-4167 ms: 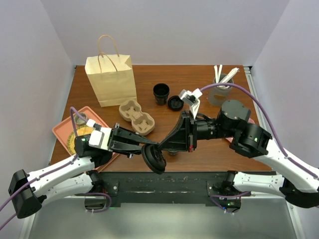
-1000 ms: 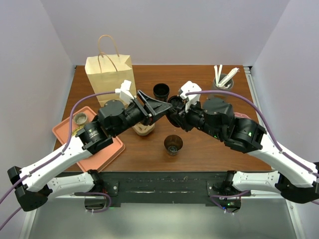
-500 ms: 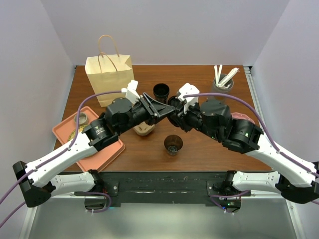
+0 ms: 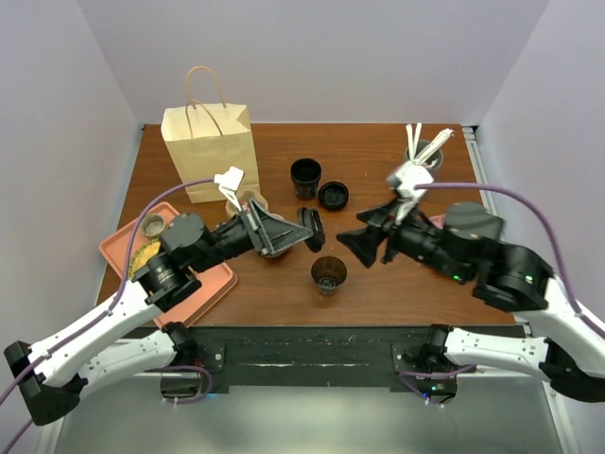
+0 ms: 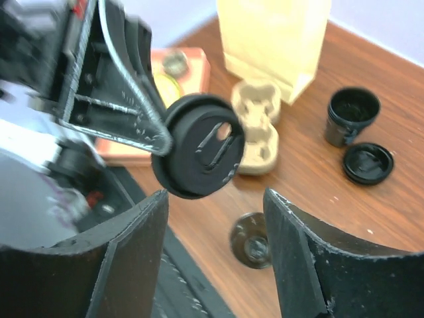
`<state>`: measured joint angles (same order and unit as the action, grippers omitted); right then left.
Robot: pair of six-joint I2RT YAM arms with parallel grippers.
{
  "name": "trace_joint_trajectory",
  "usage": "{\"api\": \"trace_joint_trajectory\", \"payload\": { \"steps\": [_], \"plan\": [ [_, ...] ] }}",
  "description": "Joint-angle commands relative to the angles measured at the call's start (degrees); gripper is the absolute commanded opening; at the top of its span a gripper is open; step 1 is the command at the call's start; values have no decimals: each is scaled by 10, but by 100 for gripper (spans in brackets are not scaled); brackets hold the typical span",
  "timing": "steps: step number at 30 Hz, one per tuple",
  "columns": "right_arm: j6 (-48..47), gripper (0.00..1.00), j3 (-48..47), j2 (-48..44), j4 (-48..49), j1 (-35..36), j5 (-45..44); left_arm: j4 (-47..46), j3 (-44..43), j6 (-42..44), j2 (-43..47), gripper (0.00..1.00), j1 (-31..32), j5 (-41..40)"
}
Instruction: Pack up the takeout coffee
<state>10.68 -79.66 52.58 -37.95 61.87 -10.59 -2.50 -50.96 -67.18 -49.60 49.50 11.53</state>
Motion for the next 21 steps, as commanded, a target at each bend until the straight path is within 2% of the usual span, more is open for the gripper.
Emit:
{"api": "trace_joint_trajectory", "payload": {
  "steps": [1, 3, 6, 8, 12, 17, 21],
  "plan": [
    [60, 64, -9, -50, 48, 2, 23, -152, 62, 10, 40, 7, -15, 174],
    [65, 62, 1, -56, 60, 2, 54, -239, 83, -34, 45, 7, -15, 224],
    [69, 57, 11, -50, 60, 2, 122, -299, 73, -65, 30, 7, -14, 280],
    [67, 54, 20, -52, 74, 1, 165, -296, 56, -67, 11, 7, -15, 306],
    [44, 47, 42, -74, 94, 1, 172, -290, 26, -75, -9, 3, -15, 357],
    [-32, 44, 73, -100, 103, 2, 162, -287, 26, -86, -9, 3, -15, 362],
    [-103, 41, 92, -107, 124, 1, 194, -284, 35, -94, -4, 3, -14, 355]
  ]
}}
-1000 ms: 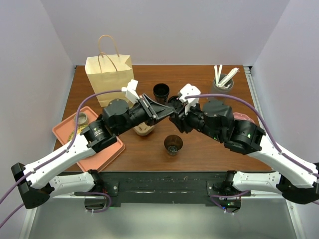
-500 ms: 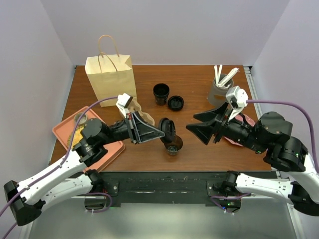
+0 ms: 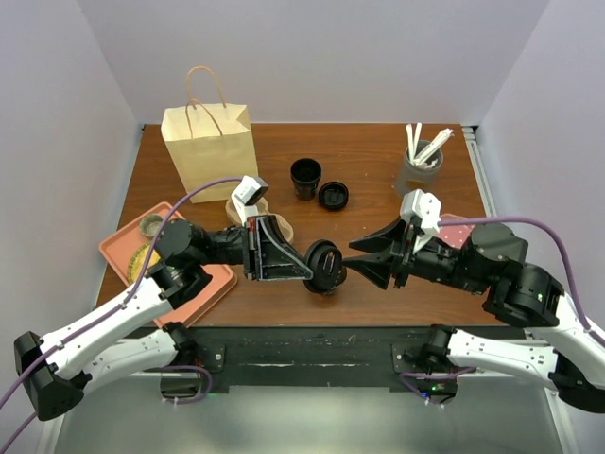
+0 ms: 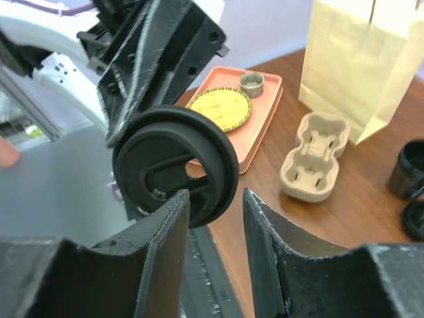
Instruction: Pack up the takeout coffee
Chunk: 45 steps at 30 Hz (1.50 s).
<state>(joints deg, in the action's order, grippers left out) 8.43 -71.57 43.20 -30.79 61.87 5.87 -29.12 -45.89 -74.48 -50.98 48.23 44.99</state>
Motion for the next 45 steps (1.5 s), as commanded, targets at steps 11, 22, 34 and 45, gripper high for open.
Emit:
{"api": "trace_joint_trajectory", "payload": {
  "steps": [11, 22, 34, 45],
  "plan": [
    [-110, 39, -18, 41, 48, 1, 50, -33, -6, -24, 5, 3, -2, 8],
    [-114, 31, -9, 39, 62, 2, 44, -42, 16, -27, 4, 3, -2, 12],
    [-118, 0, -9, 52, 57, 2, 57, -59, 5, -27, -17, 11, -2, 22],
    [13, 0, -30, 35, -29, 1, -121, 389, -139, 255, 29, 77, -2, -245]
  ]
}}
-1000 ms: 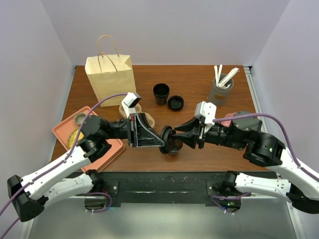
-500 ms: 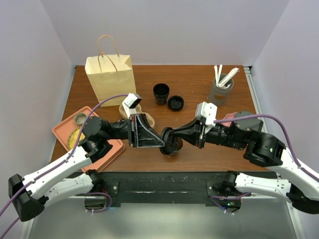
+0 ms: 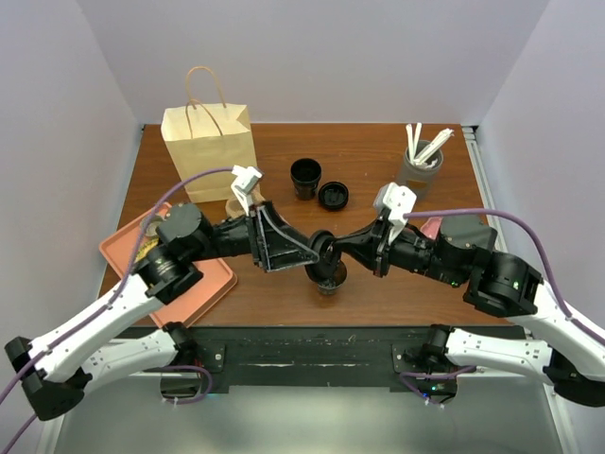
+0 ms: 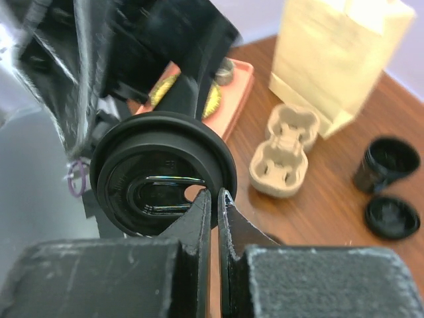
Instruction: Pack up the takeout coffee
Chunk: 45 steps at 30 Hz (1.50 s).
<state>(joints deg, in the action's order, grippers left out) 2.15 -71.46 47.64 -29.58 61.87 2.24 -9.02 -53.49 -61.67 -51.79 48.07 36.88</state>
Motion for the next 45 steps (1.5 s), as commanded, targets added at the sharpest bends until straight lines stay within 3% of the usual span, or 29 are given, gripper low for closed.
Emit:
{"api": "trace_joint_trajectory", "payload": {
  "steps": [1, 3, 7, 10, 13, 17, 25, 31, 45],
  "plan": [
    [109, 0, -42, -1, -83, 2, -114, 253, -72, 131, 49, 84, 0, -208],
    [141, 0, -56, 13, -127, 2, -131, 292, -89, 146, 60, 89, 0, -323],
    [223, 0, -111, 84, -266, 1, -182, 372, -113, 226, 56, 88, -1, -401],
    [275, 0, -112, 140, -315, 1, -203, 422, -138, 287, 28, 88, -1, -426],
    [313, 0, -87, 172, -320, 1, -228, 431, -123, 305, 27, 88, -1, -464],
    [345, 0, -58, 213, -303, -13, -232, 412, -27, 281, 56, 100, -1, -508],
    [363, 0, -45, 302, -279, -30, -228, 341, 109, 220, 51, 97, -22, -426],
    [371, 0, -30, 327, -259, -58, -234, 249, 175, 177, 36, 85, -80, -262],
    [348, 0, -31, 369, -260, -90, -223, 209, 142, 223, -55, 85, -91, -220]
  ]
}}
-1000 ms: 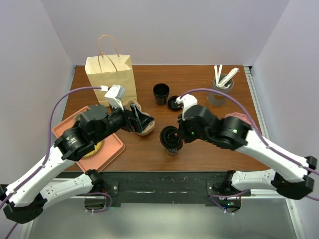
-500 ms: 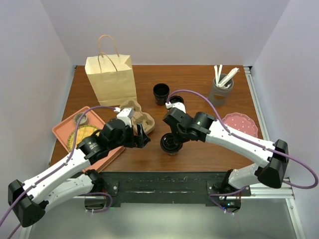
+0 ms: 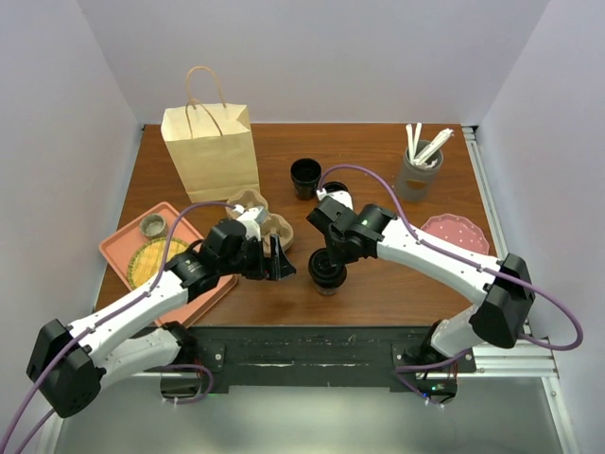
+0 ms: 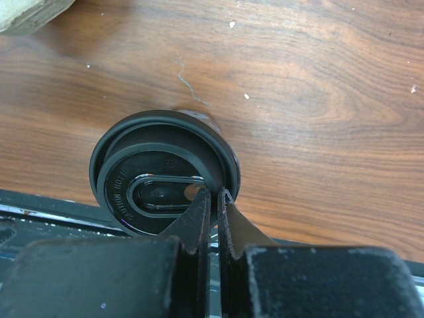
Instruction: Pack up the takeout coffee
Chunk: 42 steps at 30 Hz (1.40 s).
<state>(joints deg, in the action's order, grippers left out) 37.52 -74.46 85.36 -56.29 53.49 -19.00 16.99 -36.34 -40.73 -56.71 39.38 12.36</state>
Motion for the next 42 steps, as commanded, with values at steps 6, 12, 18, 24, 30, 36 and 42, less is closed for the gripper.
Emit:
{"api": "trace_joint_trajectory", "payload": {
  "steps": [6, 12, 18, 24, 30, 36, 42],
  "plan": [
    [-8, 0, 4, -5, -1, -14, -13, -110, -15, 9, -22, 82, -4, 61],
    [-5, 0, 8, 0, 2, -15, -5, -133, -18, 10, -47, 78, -3, 86],
    [-5, 0, 18, 2, 6, -15, 0, -156, -15, -4, -71, 75, -3, 100],
    [-3, 0, 27, 2, 7, -15, 7, -198, -7, -15, -84, 70, -4, 119],
    [0, 0, 36, 0, 18, -15, 13, -215, -3, -17, -100, 64, -4, 130],
    [7, 0, 38, -3, 24, -15, 17, -218, 6, -16, -114, 60, -4, 134],
    [8, 0, 37, -9, 22, -14, 18, -222, 12, -12, -124, 59, -4, 138]
  ]
}}
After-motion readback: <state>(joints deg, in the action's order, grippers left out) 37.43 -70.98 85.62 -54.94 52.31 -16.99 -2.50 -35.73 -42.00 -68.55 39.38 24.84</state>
